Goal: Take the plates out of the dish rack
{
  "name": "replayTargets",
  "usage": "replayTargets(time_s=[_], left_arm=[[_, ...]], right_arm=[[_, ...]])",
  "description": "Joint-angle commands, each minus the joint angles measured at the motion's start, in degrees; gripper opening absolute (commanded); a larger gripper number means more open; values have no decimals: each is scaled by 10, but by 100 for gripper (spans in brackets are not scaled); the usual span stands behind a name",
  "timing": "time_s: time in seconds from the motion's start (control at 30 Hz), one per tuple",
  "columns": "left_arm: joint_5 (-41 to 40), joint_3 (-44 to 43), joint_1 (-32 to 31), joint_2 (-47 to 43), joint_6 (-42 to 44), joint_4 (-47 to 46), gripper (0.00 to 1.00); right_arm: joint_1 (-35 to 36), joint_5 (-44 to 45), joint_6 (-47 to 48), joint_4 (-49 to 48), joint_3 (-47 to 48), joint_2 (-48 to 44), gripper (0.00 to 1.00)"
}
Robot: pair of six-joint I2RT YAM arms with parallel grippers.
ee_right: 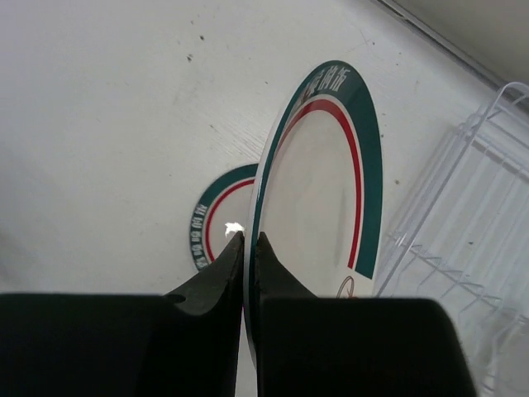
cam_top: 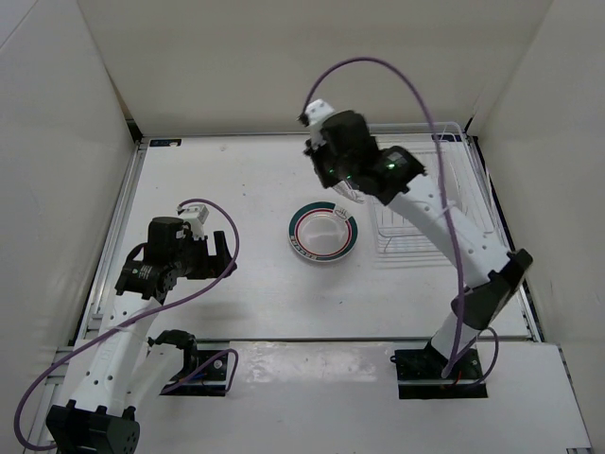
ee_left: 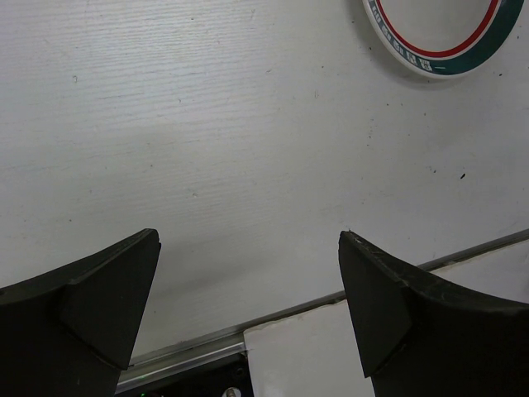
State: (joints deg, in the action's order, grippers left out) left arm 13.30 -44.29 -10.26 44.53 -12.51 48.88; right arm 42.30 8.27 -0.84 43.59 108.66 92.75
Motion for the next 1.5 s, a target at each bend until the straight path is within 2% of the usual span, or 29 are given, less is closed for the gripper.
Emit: replayTargets(time_s=[0.0,0.03,0.1,0.13,0.2,0.27,0.47,0.57,0.63,0.77,0.93,1.1,1.3,1.47], left_arm=[[5,4,-1,-8,1,-5,100],[4,4,-2,-9,1,-6,100],[1,3,-1,-9,1,-5,100],[1,3,-2,-10,1,-4,100],[-2,3,-3,-13,1,-5,100],[-2,4,-2,-16,1,-4,100],[-1,3,-1,-14,1,-5,100],[-2,4,-3,-14,1,-5,100],[-4,4,-2,-17,2,-3,100],[-6,4,-3,-18,1,-4,100],[-6,3,-1,-21,1,-3,100],[-2,4,-2,-22,-1,-3,100],[4,5,-2,-21,1,-5,100],[5,4,-1,-19,0,-5,100]], right_arm=[[66,200,100,-18,10,50,0],[106,220,123,-21,12,69,0],[128,255,164,-36,11,97,0],[154,315,172,-48,9,107,0],[169,379,201,-85,-2,131,0],[189,405,214,-107,-19,139,0],[231,472,310,-258,-108,132,0],[244,523,383,-399,-165,139,0],[248,539,413,-451,-185,151,0],[249,541,389,-437,-192,157,0],[244,504,285,-330,-203,135,0],[243,496,208,-290,-271,126,0],[242,479,127,-245,-298,141,0],[236,460,100,-232,-303,170,0]])
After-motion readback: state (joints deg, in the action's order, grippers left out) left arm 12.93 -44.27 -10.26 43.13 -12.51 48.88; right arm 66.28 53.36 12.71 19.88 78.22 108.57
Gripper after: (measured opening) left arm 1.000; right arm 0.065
